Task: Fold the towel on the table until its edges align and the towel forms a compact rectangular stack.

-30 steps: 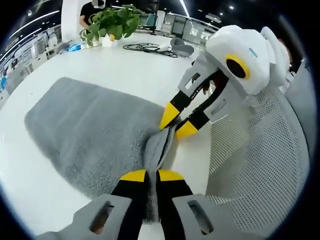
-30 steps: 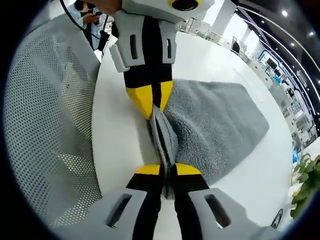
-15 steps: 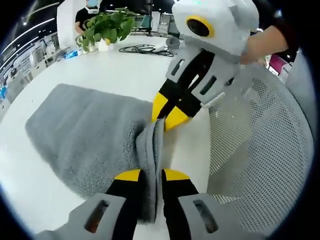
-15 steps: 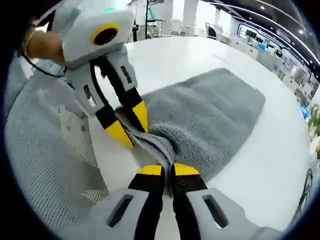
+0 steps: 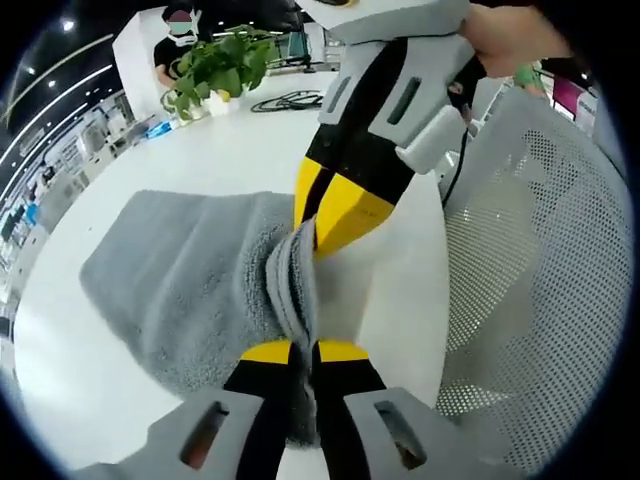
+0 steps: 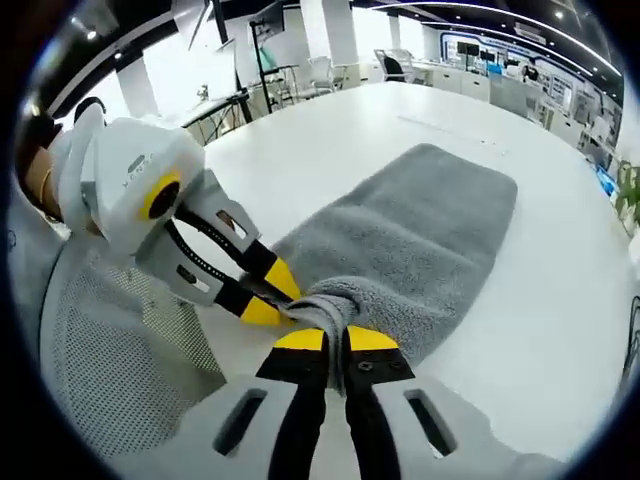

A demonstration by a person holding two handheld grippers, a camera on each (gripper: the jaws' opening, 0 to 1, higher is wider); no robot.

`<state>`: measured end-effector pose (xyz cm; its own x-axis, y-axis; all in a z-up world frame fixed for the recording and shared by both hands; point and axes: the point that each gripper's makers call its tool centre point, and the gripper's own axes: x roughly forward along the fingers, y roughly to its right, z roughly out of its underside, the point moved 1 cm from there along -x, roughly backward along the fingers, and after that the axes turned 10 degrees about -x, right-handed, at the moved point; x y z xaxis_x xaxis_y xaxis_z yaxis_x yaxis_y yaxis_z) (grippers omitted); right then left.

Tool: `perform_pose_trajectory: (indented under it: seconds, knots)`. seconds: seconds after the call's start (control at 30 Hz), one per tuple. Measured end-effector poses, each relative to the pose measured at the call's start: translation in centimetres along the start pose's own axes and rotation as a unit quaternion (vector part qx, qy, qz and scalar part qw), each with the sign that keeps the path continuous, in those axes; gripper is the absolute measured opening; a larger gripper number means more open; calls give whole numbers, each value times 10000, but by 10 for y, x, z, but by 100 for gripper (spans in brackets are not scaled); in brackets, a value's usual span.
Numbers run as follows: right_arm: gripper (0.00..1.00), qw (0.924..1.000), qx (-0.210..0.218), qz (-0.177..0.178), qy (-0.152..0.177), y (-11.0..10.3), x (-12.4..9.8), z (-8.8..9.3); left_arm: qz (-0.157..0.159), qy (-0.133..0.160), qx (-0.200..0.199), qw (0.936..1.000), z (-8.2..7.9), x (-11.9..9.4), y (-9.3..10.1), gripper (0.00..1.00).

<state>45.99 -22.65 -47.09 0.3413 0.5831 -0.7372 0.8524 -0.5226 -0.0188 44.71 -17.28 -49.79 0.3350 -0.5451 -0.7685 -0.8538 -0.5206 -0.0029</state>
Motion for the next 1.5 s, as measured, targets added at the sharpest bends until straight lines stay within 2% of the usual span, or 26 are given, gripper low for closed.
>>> perform_pose_trajectory:
  seconds: [0.13,0.17,0.27,0.33,0.4,0.47,0.7,0.77,0.8,0.9,1.13,1.23,1.4,1.5]
  knots:
    - [3,10000,12,-20,64,-1,-5,-5,145,-76,-189,9997,-3,-7,-2,4]
    - [3,10000,-16,-25,74,-2,-7,-6,180,-73,-324,9993,-4,-10,-5,4]
    - [3,9997,-189,6,150,-2,-13,-14,250,-15,-397,9989,-11,-20,-9,4]
    - [3,9995,-216,8,224,-1,-17,-18,313,19,-392,9987,-16,-27,-10,4]
    - [3,9994,-186,-7,295,-2,-21,-23,530,44,-236,9983,-21,-36,-7,4]
    - [3,9988,-199,-49,452,-5,-29,-28,586,42,-247,9980,-23,-43,-9,4]
    - [3,9974,-226,-104,675,-16,-45,-41,730,118,-230,9970,-35,-69,-10,4]
    - [3,9970,-223,-165,725,-20,-50,-44,874,62,-224,9959,-38,-78,-4,4]
    - [3,9967,-216,-222,744,-23,-53,-46,1111,-25,-298,9934,-36,-81,4,4]
    - [3,9962,-225,-311,785,-32,-61,-46,1273,-32,-394,9911,-36,-88,11,4]
    - [3,9943,-75,-492,946,-48,-82,-47,1425,-56,-236,9895,-43,-108,21,4]
    - [3,9939,-60,-513,970,-47,-87,-48,1520,-53,-138,9883,-50,-113,27,4]
    - [3,9940,-177,-497,954,-47,-93,-53,1460,-47,60,9893,-58,-118,22,4]
    - [3,9938,-104,-494,994,-43,-94,-55,1415,-35,172,9898,-64,-120,17,4]
